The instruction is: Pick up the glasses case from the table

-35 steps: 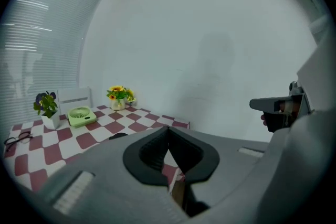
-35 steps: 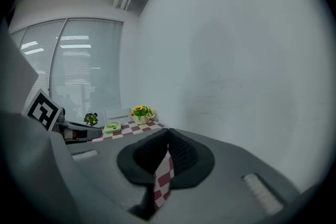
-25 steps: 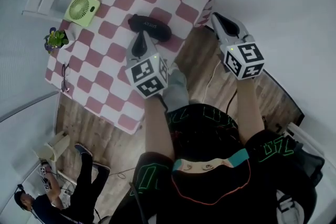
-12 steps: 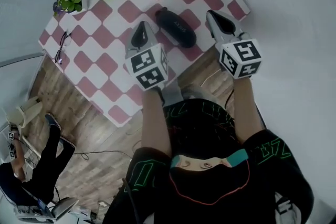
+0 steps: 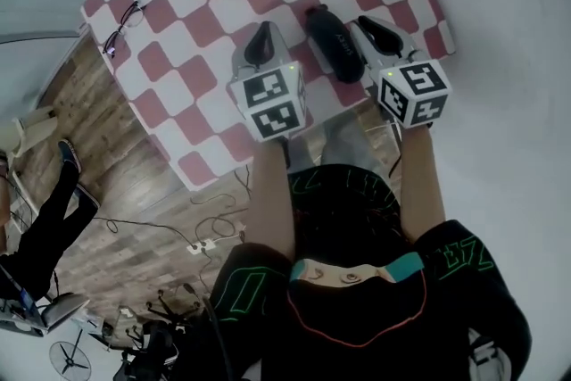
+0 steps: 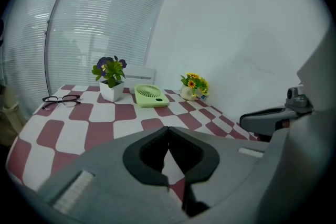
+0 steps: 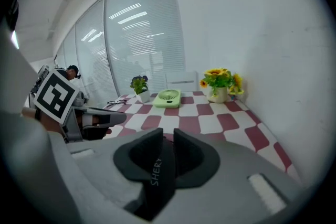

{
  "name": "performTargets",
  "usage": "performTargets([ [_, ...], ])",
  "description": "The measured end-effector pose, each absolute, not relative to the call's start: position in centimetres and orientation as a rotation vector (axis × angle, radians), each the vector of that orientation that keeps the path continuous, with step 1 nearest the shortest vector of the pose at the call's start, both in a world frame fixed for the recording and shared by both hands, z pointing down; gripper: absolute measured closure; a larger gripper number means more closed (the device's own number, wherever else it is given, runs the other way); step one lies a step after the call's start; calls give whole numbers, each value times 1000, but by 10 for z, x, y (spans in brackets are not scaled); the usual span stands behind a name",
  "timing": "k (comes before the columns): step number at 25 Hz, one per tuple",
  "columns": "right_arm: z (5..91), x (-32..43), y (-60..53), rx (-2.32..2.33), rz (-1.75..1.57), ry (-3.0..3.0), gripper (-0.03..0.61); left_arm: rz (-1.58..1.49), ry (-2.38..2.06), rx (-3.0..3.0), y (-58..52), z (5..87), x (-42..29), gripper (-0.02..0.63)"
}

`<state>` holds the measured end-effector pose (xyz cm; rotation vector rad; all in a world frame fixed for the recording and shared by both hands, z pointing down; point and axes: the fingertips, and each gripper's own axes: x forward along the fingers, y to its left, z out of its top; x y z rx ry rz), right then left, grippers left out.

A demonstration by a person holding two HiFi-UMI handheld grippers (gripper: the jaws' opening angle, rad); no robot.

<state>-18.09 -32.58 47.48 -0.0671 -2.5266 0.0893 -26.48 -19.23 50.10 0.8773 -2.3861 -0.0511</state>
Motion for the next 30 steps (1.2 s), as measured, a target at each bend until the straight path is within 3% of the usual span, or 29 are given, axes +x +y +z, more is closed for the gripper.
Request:
performTargets([
  [2, 482, -186, -319, -147, 85, -2497, 507, -50, -2391, 844, -188, 504, -265, 603],
  [6, 506, -190, -308, -301, 107, -2368, 376, -30, -2397, 786, -180, 507, -264, 604],
  [11, 537, -187, -296, -422, 121, -2203, 286, -62, -2402, 709, -176, 515, -262, 604],
  [30, 578, -180, -272, -577, 211, -2000, 216, -126, -2428, 563, -173, 522, -248, 604],
])
